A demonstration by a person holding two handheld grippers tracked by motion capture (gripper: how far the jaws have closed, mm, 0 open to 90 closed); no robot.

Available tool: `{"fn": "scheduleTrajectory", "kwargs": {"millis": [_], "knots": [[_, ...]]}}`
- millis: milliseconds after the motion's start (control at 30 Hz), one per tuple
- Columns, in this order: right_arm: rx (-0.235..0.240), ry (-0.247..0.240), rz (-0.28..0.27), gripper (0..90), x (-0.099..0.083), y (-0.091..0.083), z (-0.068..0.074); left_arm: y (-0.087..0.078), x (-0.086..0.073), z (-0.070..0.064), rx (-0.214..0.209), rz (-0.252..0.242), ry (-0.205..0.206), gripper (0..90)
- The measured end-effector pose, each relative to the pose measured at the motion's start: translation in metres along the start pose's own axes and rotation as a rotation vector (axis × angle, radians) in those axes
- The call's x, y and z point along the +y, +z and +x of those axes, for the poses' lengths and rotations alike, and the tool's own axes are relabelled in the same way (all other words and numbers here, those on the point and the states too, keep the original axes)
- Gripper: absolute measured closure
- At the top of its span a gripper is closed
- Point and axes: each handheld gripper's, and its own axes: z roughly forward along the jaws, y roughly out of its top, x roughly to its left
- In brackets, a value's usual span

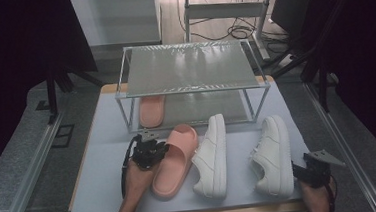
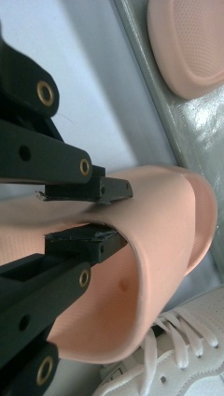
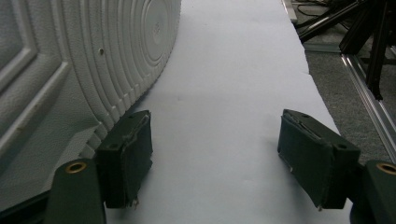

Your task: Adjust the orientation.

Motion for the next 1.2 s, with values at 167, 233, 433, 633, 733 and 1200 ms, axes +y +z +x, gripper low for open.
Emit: {"fn": "scheduleTrajectory", "kwargs": {"millis": [167,233,433,633,733,1200], "knots": [[0.0,0.001,0.001,26.6,0.0,0.0,0.0,0.0,0.001,0.001,0.011,-0.001,-0.007,79.0],[0.0,-0.001,0.0,26.6,0.0,0.0,0.0,-0.001,0.002,0.002,0.018,0.0,-0.005,79.9],[0.0,0.001,0.001,26.6,0.0,0.0,0.0,-0.008,0.009,0.006,0.033,-0.018,-0.015,81.1],[0.0,-0.002,0.001,26.6,0.0,0.0,0.0,-0.012,0.026,0.009,0.082,-0.05,-0.024,81.1],[0.0,-0.002,0.001,26.6,0.0,0.0,0.0,-0.011,0.036,0.011,0.102,-0.066,-0.027,81.1],[0.002,0.0,0.002,26.6,0.0,0.0,0.0,0.023,0.068,0.013,0.176,-0.125,-0.049,80.6]]}}
